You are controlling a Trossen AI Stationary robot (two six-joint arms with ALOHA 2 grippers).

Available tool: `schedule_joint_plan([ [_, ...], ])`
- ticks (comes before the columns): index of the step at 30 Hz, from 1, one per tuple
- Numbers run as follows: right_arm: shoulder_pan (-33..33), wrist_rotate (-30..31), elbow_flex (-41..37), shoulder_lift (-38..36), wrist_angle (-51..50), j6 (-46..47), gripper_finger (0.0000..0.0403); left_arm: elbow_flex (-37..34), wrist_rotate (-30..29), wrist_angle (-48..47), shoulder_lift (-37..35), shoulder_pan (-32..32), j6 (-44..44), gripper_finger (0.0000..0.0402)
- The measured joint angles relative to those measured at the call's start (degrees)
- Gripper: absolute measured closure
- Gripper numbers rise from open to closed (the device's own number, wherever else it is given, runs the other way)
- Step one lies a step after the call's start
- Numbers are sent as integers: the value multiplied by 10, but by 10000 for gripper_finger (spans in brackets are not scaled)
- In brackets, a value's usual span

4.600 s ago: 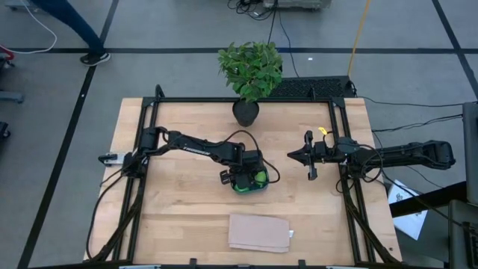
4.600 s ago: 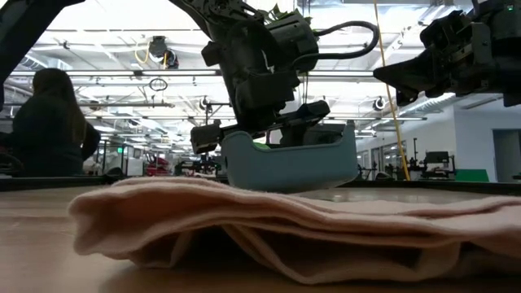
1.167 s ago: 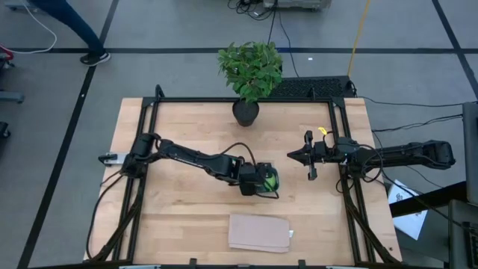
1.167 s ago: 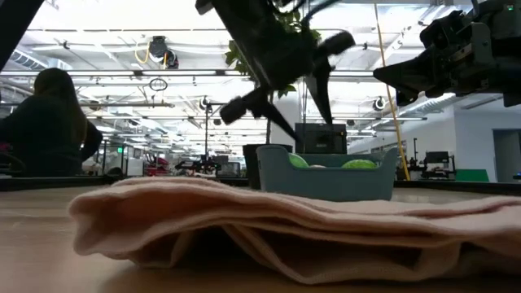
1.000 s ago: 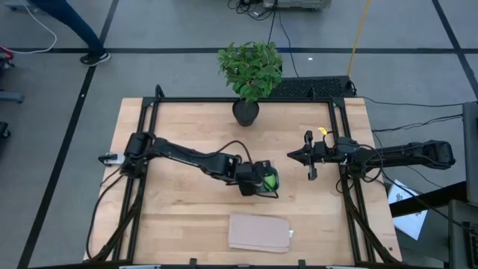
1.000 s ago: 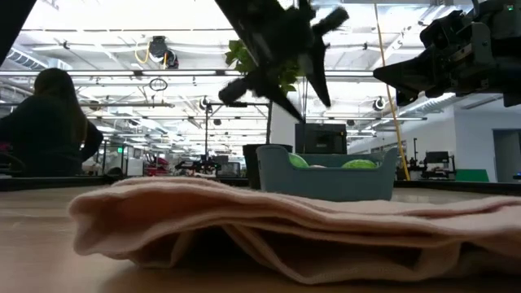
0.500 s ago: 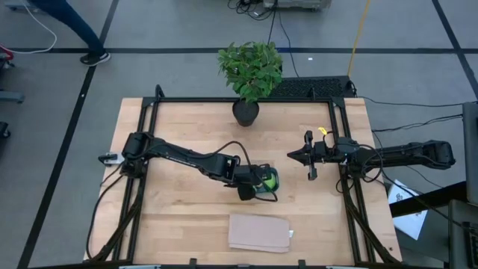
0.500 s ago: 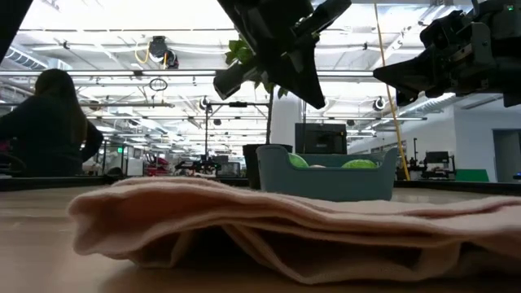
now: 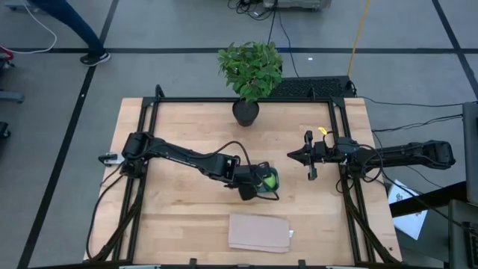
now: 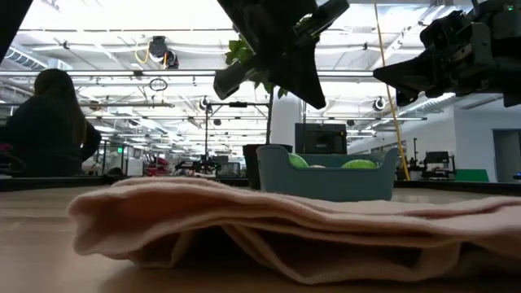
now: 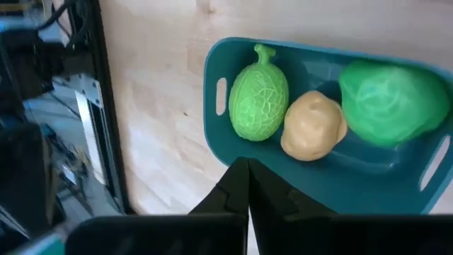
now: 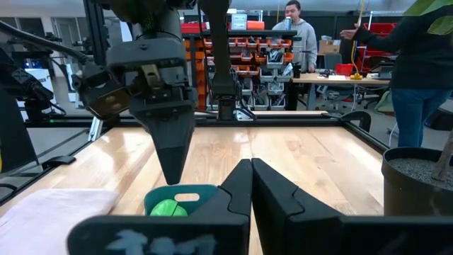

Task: Pick and placing Produce into tupperware
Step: Return to Home Position

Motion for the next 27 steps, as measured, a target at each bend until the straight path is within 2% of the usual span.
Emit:
schedule_joint_plan([
  [10, 0, 0, 0, 0, 0, 0, 403, -1, 75, 0, -9, -7, -193, 401],
  [14, 0, 0, 0, 0, -1, 0, 403, -11, 142, -1, -39, -7, -284, 401],
  [17, 0, 0, 0, 0, -3, 0, 403, -50, 154, 27, -80, -10, -329, 401],
  [21, 0, 0, 0, 2, 0, 0, 403, -142, 151, 139, -148, -12, -399, 401],
  [27, 0, 0, 0, 5, 2, 0, 403, -313, 108, 388, -208, -12, -528, 402],
])
